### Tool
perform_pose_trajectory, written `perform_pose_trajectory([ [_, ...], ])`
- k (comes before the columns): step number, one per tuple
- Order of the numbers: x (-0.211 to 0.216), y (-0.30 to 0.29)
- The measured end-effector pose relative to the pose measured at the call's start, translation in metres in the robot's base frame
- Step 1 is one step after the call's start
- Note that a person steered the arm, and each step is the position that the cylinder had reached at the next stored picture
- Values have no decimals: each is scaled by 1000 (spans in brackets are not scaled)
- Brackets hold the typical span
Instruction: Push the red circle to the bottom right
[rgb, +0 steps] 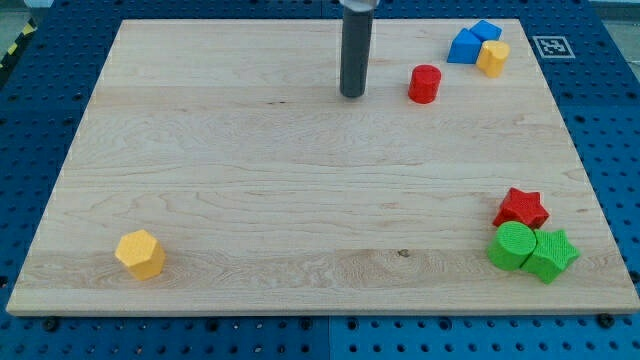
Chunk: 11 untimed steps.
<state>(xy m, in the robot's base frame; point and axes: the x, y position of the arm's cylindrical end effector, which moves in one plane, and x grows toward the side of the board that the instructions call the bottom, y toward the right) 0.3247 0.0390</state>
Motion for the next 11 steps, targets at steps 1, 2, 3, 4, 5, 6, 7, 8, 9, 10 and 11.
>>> perform_pose_trajectory([
  [1,-23,27],
  [2,-23,63],
  [3,-11,74],
  [4,6,84],
  [5,22,102],
  [6,33,120],
  [7,45,129],
  [8,64,129],
  [9,73,140],
  [10,72,167],
  [11,79,180],
])
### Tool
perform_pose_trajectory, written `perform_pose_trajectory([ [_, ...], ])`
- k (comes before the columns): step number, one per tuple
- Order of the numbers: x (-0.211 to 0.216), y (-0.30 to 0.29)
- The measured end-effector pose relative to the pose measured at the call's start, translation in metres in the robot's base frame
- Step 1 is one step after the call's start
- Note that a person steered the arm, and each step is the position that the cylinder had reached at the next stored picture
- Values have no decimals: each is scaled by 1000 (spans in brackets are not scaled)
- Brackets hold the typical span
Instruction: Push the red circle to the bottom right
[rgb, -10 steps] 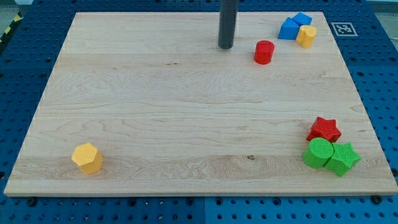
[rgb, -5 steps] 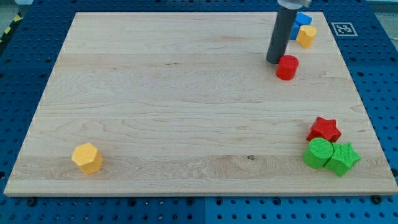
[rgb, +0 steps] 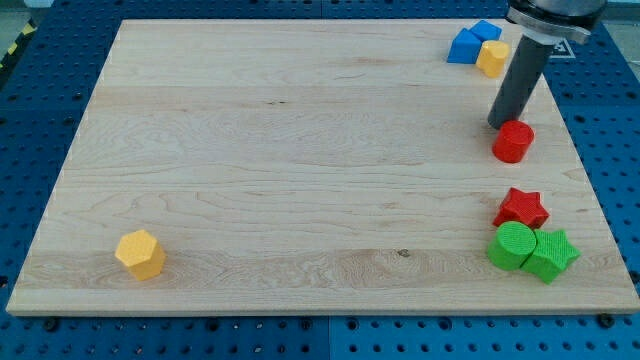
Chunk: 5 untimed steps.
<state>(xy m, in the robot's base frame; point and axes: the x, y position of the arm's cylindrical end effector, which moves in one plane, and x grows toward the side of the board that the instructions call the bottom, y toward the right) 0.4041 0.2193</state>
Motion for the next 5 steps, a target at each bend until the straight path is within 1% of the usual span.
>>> perform_pose_trajectory([
  [3,51,2],
  [5,99,20],
])
